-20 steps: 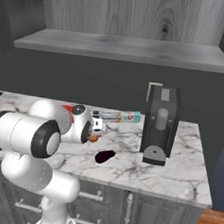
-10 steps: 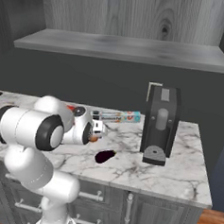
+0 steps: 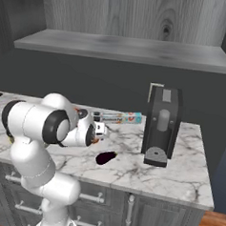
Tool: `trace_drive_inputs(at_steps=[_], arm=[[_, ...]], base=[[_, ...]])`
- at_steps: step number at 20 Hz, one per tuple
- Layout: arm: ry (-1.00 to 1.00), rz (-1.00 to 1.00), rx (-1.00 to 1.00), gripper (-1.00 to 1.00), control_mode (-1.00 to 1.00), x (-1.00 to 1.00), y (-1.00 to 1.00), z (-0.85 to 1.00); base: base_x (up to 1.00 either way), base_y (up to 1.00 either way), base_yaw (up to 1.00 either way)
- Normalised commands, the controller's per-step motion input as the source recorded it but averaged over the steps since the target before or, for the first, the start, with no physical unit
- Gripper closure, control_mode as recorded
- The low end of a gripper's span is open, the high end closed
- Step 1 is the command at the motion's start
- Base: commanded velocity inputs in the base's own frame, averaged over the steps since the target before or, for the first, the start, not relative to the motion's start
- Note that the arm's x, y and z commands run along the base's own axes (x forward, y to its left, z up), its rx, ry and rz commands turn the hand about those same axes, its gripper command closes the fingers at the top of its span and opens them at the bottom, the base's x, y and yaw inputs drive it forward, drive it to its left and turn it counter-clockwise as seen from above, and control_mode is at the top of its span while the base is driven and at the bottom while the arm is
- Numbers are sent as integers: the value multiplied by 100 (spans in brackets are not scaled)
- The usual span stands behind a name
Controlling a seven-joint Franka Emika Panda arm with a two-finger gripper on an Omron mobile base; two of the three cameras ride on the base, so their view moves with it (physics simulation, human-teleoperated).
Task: Pick both bowls and place them on the counter. Then place the tangerine in one bowl and place the eggplant in the other bowl.
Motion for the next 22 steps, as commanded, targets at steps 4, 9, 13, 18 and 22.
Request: trace_drive_inputs(at_steps=[4,9,13,18,22], arm=[[0,0,0,100,-100,16,0,-10],[0,0,0,100,-100,2,0,-16],[-5,0,0,100,-100,-28,1,1],[-14,-6,3,100,-100,-46,3,55],[-12,-7,4,100,-100,-13,33,78]], base=[[0,0,0],[0,0,0],[0,0,0],[0,0,0],[0,0,0]])
